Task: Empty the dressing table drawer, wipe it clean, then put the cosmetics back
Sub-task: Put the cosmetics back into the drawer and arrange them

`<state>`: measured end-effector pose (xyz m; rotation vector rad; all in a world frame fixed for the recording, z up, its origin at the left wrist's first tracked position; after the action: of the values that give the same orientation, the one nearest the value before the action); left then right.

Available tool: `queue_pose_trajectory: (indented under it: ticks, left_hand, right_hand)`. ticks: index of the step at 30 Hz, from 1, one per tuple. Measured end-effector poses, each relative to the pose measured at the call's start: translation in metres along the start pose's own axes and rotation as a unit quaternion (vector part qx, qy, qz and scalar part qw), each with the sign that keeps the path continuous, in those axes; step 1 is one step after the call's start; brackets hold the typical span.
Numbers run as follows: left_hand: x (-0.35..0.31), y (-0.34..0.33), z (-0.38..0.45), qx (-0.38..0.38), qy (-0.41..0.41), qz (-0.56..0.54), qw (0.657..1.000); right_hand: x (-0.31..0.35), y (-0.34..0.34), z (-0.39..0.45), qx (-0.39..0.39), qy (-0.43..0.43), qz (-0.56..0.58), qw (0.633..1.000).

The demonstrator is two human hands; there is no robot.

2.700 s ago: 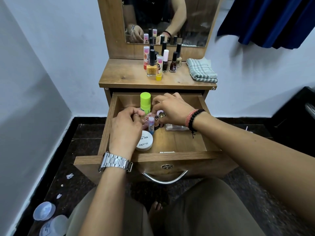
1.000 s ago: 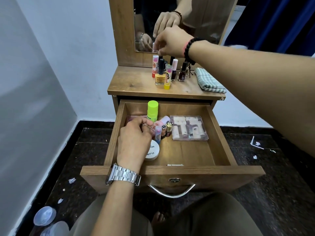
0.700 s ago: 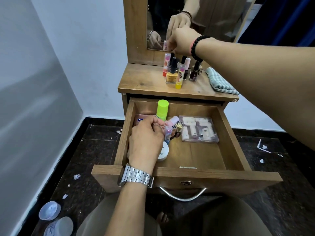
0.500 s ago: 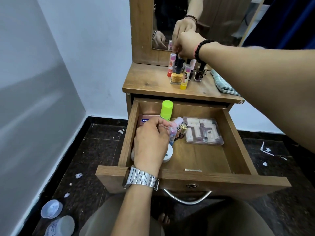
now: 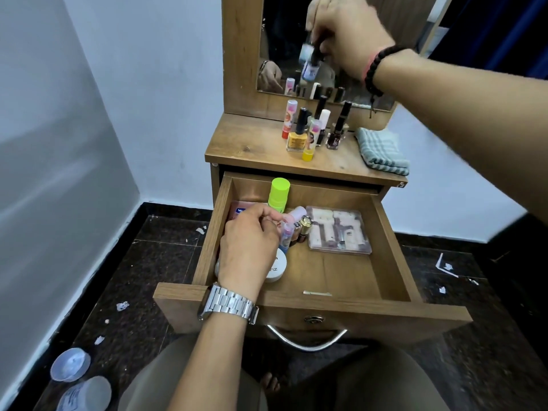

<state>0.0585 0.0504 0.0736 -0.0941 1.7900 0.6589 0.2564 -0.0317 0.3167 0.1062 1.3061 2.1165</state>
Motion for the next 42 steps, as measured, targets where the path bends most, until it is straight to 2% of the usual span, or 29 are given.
queue_pose_trajectory:
  ticks: [1, 2, 5, 6, 8, 12, 18, 28, 42]
  left_hand:
    - [0.003, 0.002, 0.002, -0.001, -0.001, 0.009, 1.000]
    - [-0.004, 0.000, -0.006, 0.005, -0.005, 0.008, 1.000]
    - [-0.005, 0.003, -0.004, -0.012, -0.010, 0.021, 1.000]
    - [-0.005, 0.006, -0.002, -0.019, -0.011, 0.028, 0.999]
    - [-0.006, 0.008, -0.002, -0.024, -0.013, 0.040, 0.999]
    - [-0.009, 0.006, -0.007, -0.028, -0.023, 0.037, 0.999]
    - [-0.016, 0.006, -0.014, -0.039, -0.031, 0.071, 0.996]
    - [-0.018, 0.007, -0.014, -0.046, -0.035, 0.093, 0.994]
    - [-0.010, 0.008, -0.012, -0.031, -0.001, 0.071, 0.997]
  right_hand:
    - [0.005, 0.026, -0.008, -0.055, -0.009, 0.005, 0.998]
    - [0.007, 0.056, -0.019, -0.063, -0.025, 0.011, 0.998]
    - [0.019, 0.090, -0.051, -0.059, -0.046, 0.051, 0.996]
    - [0.032, 0.093, -0.063, -0.031, -0.034, 0.050, 0.998]
    - [0.051, 0.084, -0.097, 0.039, -0.030, 0.052, 0.997]
    - [0.071, 0.020, -0.174, 0.156, -0.068, 0.123, 0.978]
    - [0.084, -0.047, -0.230, 0.226, -0.110, 0.172, 0.952]
    - [0.107, -0.085, -0.231, 0.265, -0.084, 0.165, 0.946]
    - [0.128, -0.111, -0.206, 0.247, -0.068, 0.164, 0.953]
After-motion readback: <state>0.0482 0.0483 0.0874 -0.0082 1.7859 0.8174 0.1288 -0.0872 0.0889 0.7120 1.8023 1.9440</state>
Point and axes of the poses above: each hand's wrist, its own z-axis towards the middle knuckle, its own y-axis out of the back of the hand, x = y × z, the point moved 10 cm from there along z, towards the middle knuckle, and after that the axes turned 15 degrees about y, right-handed, at the moved point
